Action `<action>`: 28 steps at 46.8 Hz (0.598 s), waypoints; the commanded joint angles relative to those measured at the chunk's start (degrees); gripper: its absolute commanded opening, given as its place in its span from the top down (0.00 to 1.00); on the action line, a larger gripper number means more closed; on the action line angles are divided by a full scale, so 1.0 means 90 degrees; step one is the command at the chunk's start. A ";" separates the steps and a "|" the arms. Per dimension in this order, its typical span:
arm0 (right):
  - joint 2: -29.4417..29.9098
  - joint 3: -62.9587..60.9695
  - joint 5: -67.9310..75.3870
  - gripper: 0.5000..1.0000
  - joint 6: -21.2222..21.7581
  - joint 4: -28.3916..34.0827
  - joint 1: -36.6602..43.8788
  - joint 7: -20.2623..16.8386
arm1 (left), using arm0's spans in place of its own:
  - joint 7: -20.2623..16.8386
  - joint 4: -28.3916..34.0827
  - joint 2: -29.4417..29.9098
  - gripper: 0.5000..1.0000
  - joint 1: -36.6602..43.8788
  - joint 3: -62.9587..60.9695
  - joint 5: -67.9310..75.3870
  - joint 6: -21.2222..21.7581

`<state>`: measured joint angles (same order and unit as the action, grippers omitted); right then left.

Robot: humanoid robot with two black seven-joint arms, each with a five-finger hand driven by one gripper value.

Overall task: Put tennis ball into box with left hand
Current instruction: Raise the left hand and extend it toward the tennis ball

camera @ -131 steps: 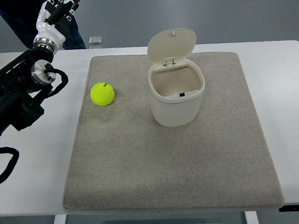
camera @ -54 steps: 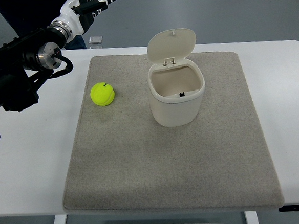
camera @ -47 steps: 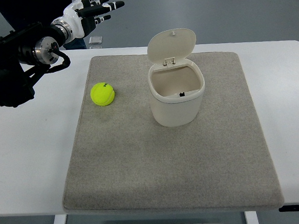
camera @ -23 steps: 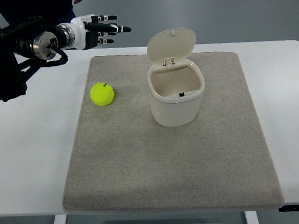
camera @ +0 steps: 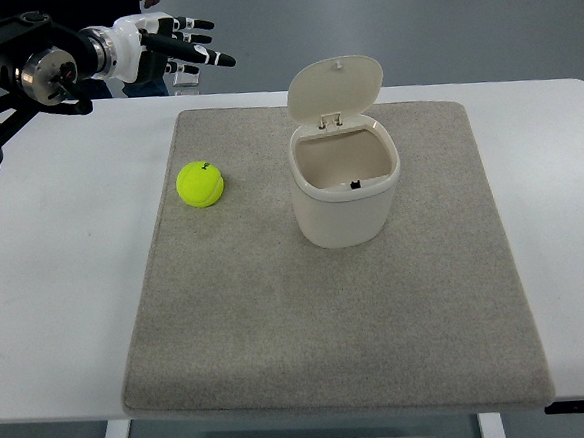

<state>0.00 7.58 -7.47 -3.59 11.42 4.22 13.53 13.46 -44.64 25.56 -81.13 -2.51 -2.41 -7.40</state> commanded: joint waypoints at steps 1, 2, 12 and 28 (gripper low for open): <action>0.0000 -0.0002 0.0000 0.12 -0.0001 0.0000 0.0000 0.0000 | 0.0018 0.0008 0.0001 0.00 0.0001 -0.0023 -0.0006 0.0002; 0.0000 0.0007 0.0000 0.12 -0.0001 0.0000 0.0000 0.0000 | 0.0018 0.0008 0.0001 0.00 0.0011 -0.0023 -0.0006 0.0002; 0.0000 -0.0002 0.0000 0.12 -0.0001 0.0000 0.0000 0.0000 | 0.0027 -0.0060 0.0050 0.00 0.0001 -0.0648 0.0014 -0.0008; 0.0000 -0.0002 0.0000 0.12 -0.0001 0.0000 0.0000 0.0000 | 0.0018 -0.0333 0.0236 0.00 -0.0018 -0.0902 0.0961 -0.0174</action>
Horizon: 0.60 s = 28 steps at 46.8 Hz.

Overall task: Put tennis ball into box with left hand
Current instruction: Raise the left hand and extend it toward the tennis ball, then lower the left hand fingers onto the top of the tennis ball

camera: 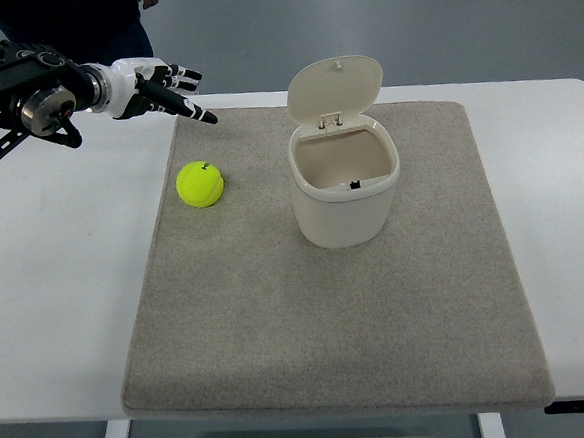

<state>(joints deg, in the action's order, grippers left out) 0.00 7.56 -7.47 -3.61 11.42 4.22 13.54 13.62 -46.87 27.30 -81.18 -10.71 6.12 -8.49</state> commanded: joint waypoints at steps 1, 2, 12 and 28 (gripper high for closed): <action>0.0000 0.0000 0.0000 0.12 0.0001 0.0000 0.0000 0.0000 | -0.0010 -0.0114 0.0053 0.00 -0.0013 0.0009 0.0013 -0.0062; 0.0000 0.0000 0.0000 0.12 0.0001 0.0000 0.0000 0.0000 | -0.0010 -0.0153 0.0072 0.00 -0.0023 0.0009 0.0013 -0.0072; 0.0000 0.0000 0.0000 0.12 0.0001 0.0000 0.0000 0.0000 | -0.0010 -0.0554 0.0229 0.00 -0.0043 -0.0001 0.0023 -0.0092; 0.0000 0.0000 0.0000 0.12 0.0001 0.0000 0.0000 0.0000 | -0.0010 -0.0817 0.0336 0.00 0.0006 -0.0255 0.0404 -0.0072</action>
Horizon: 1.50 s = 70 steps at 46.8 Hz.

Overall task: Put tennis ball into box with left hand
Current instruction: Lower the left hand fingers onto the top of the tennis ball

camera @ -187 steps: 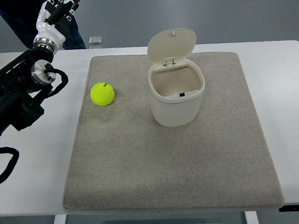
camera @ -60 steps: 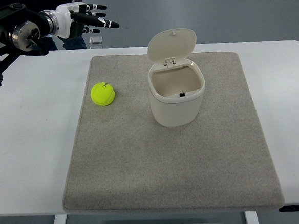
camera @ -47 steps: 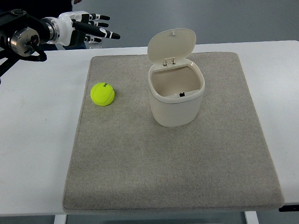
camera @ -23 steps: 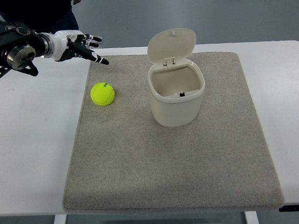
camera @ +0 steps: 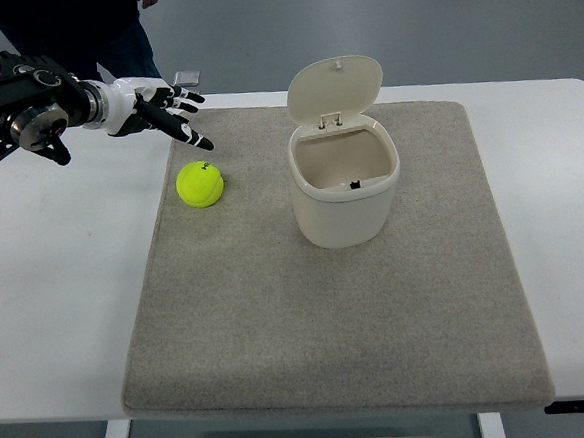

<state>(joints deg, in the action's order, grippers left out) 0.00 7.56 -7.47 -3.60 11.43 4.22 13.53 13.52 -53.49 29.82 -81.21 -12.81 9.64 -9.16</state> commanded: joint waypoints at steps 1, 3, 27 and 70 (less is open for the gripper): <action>0.0000 0.0000 0.0000 0.12 0.0000 0.0000 0.0000 0.0000 | 0.0001 -0.0101 0.0075 0.00 0.0010 -0.0031 0.0012 0.0002; 0.0000 0.0000 0.0000 0.12 0.0000 0.0000 0.0000 0.0000 | 0.0001 -0.0160 0.0075 0.00 0.0010 -0.0041 0.0022 0.0002; 0.0000 0.0000 0.0000 0.12 0.0000 0.0000 0.0000 0.0000 | -0.0008 -0.0541 0.0134 0.00 0.0049 -0.0051 0.0120 0.0022; 0.0000 0.0000 0.0000 0.12 0.0000 0.0000 0.0000 0.0000 | 0.0148 -0.1098 0.0417 0.00 -0.0166 -0.0471 0.0149 -0.0008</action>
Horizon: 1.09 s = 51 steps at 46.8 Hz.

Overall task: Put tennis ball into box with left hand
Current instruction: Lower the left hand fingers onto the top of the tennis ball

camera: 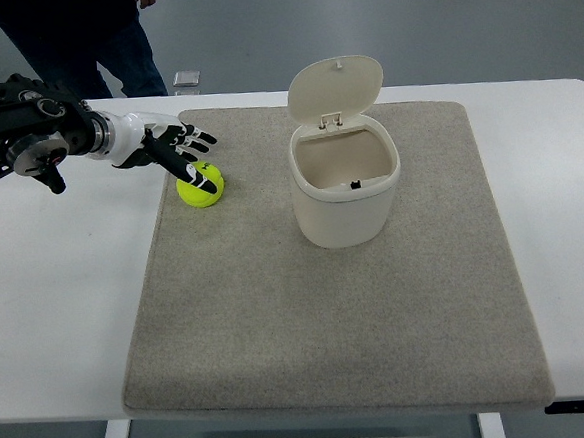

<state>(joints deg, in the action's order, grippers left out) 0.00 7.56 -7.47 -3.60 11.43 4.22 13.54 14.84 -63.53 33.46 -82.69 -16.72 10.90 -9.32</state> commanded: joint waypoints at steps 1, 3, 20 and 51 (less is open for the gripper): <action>0.0000 -0.0001 0.0000 0.12 0.0000 0.0000 0.0000 0.0000 | 0.0001 0.0027 0.0022 0.00 -0.0001 -0.0065 0.0010 0.0010; 0.0000 -0.0001 0.0000 0.12 0.0000 0.0000 0.0000 0.0000 | 0.0001 0.0057 0.0022 0.00 -0.0001 -0.0134 0.0010 0.0010; 0.0000 -0.0001 0.0000 0.12 0.0000 0.0000 0.0000 0.0000 | -0.0038 0.0262 -0.0007 0.00 -0.0001 -0.0173 0.0019 0.0128; 0.0000 -0.0001 0.0000 0.12 0.0000 0.0000 0.0000 0.0000 | -0.0097 0.0223 -0.0066 0.00 0.0067 -0.0144 0.0215 0.0294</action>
<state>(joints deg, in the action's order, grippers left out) 0.00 7.56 -7.47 -3.59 11.42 4.22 13.53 13.97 -61.68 32.89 -82.09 -18.11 12.83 -6.72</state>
